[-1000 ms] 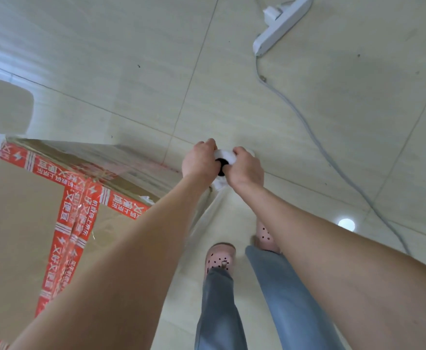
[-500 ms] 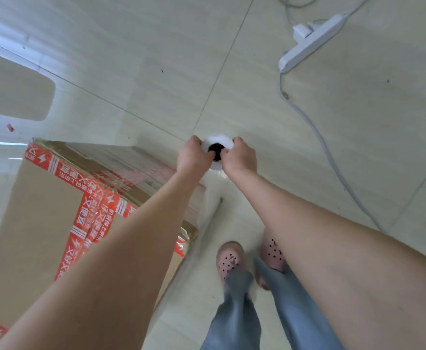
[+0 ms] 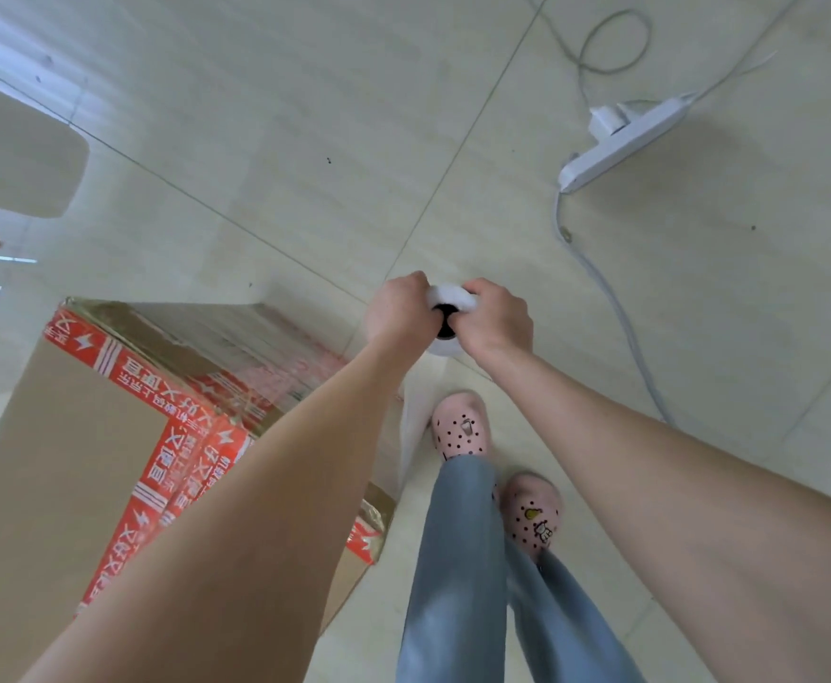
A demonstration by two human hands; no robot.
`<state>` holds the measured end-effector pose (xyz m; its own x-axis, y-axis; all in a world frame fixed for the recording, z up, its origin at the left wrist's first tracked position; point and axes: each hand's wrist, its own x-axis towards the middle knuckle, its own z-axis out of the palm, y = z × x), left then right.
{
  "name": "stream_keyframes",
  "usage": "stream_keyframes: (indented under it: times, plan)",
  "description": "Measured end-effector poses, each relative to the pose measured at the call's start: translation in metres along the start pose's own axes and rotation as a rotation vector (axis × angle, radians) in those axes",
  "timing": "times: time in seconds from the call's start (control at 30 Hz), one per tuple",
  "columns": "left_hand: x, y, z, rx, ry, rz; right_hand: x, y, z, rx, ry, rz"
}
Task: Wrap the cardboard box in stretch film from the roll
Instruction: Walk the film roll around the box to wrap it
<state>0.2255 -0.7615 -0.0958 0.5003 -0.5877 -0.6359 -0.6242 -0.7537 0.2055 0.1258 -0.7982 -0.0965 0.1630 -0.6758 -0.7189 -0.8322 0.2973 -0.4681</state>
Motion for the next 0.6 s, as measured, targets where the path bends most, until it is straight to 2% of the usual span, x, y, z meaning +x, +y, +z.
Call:
stream_keyframes:
  times: [0.17,0.33,0.43,0.6]
  plan:
    - [0.017,-0.023,-0.016,-0.281,0.005,-0.214,0.011,-0.035,0.013,0.068,0.024,-0.046]
    - [0.027,-0.048,-0.029,-0.493,0.017,-0.403,0.017,-0.061,0.036,0.060,-0.102,0.036]
    - [0.032,-0.055,-0.035,-0.398,-0.027,-0.355,0.024,-0.075,0.040,0.027,-0.059,0.002]
    - [0.046,-0.052,-0.054,-0.060,0.037,-0.038,0.028,-0.093,0.037,-0.140,-0.128,-0.048]
